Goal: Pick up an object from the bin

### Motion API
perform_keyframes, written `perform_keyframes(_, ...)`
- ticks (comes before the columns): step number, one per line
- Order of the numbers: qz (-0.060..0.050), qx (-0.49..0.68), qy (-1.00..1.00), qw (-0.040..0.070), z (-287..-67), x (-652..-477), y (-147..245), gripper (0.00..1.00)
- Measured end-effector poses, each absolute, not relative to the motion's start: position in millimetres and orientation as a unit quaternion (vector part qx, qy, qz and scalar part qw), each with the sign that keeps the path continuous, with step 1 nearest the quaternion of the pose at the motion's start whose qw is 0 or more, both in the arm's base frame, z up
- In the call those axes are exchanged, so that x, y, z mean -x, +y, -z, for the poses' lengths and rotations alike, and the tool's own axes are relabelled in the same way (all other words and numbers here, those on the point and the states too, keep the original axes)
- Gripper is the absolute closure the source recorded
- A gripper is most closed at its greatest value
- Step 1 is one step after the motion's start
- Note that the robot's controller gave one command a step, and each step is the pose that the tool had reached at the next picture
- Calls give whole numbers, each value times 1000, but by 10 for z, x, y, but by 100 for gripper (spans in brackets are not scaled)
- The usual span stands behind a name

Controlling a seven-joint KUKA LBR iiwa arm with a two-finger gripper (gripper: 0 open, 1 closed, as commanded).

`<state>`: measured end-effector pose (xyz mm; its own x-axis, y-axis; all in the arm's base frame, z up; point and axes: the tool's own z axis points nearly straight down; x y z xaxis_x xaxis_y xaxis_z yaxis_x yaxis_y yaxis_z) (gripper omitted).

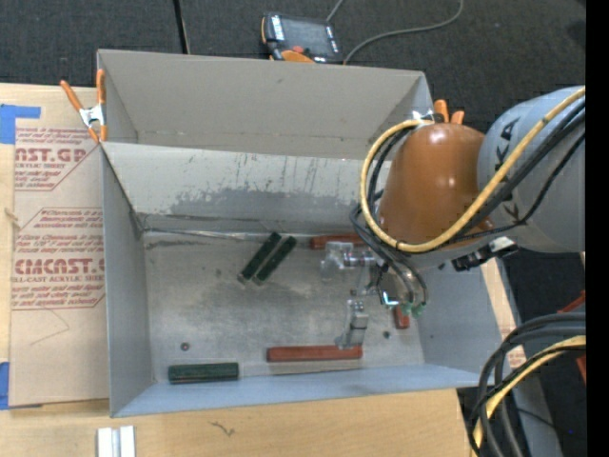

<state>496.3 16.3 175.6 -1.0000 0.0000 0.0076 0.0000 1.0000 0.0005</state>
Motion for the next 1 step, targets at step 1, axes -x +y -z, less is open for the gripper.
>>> perform_keyframes(1,1,78,-997,4,-664,-4949,-336,0)
